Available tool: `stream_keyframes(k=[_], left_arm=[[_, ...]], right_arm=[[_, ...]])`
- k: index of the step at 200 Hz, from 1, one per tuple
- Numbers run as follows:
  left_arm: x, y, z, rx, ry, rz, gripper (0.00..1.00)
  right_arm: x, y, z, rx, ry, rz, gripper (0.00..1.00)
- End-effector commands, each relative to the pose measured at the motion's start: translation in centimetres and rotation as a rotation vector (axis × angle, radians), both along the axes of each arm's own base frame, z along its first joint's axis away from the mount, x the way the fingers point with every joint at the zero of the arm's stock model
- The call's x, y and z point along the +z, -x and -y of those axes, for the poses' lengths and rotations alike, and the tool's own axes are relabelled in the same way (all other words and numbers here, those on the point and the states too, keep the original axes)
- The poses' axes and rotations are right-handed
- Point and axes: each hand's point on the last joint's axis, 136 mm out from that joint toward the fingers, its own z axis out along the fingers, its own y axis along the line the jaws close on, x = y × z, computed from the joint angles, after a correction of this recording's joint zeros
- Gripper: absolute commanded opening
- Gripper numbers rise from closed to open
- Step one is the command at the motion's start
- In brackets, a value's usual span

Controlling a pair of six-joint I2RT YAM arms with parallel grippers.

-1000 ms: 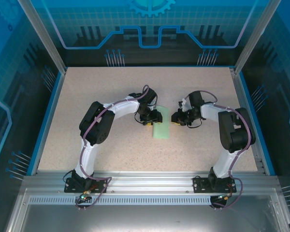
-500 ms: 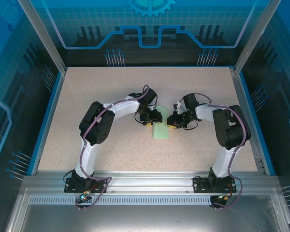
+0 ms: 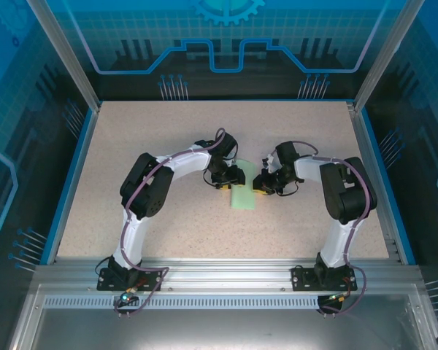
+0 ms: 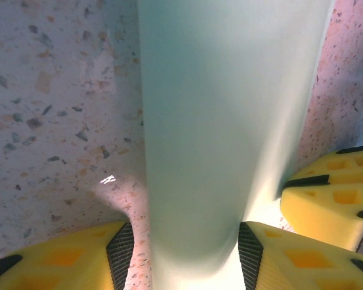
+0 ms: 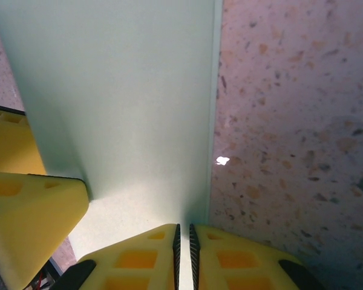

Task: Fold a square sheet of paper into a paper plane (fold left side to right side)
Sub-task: Hold the square sheet of paper at the center of the table.

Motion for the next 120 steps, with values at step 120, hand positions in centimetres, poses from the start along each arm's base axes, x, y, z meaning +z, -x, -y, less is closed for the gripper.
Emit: stream_keyframes(k=[120], left_arm=[[6.9, 0.9, -1.7, -0.047, 0.033, 0.123, 0.66]], right_arm=[[-3.4, 2.4, 1.5, 0.047, 0.175, -0.127, 0.16]])
